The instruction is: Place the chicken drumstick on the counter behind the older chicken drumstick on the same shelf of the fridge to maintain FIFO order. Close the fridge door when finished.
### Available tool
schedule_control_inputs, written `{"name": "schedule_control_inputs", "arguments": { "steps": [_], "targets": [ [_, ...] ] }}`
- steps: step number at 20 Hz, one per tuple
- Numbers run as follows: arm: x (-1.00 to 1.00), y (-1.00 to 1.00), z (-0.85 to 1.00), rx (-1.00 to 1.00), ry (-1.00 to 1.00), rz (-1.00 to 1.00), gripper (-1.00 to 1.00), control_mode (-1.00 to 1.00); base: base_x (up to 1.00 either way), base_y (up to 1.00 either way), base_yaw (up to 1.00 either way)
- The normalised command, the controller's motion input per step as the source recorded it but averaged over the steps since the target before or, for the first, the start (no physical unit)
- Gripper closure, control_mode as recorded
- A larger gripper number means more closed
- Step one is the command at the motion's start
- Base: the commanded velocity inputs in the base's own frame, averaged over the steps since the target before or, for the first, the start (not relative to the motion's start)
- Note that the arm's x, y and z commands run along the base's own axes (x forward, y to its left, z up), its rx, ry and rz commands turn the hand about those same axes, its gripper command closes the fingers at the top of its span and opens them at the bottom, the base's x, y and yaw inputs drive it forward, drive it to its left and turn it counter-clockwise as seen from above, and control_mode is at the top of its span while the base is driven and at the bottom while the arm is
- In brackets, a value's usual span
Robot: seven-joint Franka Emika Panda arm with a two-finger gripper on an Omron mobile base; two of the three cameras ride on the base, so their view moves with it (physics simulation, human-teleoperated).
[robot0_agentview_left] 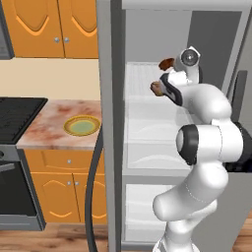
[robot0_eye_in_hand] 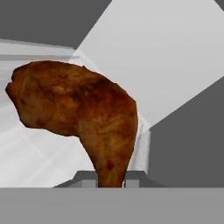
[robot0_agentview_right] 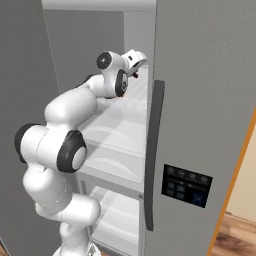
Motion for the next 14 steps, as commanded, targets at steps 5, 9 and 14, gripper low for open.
{"name": "schedule_control_inputs", "arguments": {
  "steps": [5,9,14],
  "targets": [
    [0.43,-0.09,-0.23,0.0,0.03,0.0,1.0,-1.0,0.0,0.0,0.0],
    [0.37,-0.15,-0.28,0.0,0.06,0.0,1.0,-1.0,0.0,0.0,0.0],
    [0.33,-0.09,-0.17,0.0,0.04,0.0,1.0,-1.0,0.0,0.0,0.0]
  ]
}}
